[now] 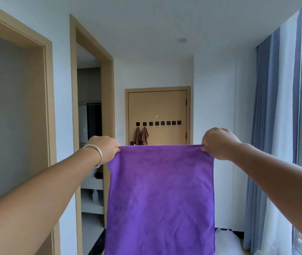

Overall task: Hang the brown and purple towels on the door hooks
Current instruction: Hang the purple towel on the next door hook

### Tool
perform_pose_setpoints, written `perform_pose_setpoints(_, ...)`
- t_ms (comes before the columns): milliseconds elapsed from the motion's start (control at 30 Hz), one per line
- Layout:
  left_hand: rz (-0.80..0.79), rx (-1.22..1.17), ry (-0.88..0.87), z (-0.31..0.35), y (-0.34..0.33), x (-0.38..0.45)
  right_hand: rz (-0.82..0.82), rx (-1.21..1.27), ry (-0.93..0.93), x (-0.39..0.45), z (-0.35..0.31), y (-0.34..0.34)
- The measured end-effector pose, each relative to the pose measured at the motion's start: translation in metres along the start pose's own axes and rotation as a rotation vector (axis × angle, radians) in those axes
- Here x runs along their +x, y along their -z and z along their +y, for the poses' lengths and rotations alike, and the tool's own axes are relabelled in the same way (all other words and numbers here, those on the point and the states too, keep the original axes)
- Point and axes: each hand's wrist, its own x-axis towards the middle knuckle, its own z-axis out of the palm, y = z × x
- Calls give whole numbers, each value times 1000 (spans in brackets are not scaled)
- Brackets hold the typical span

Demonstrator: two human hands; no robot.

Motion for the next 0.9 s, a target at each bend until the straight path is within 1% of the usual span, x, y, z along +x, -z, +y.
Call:
perform_pose_setpoints(233,-3,-31,-1,-20,-29,7,-24,-1,-1,15,-24,-24)
perform_pose_setpoints(467,-6,-38,1,-21,-66,41,-109,-47,0,38,-34,-64)
perform_pose_setpoints(700,-6,-19,13,-16,-116,98,-90,-28,6,99,-22,-116)
perform_pose_setpoints(900,-22,-28,46,-12,-158,173,-59,-10,2,169,-7,-171)
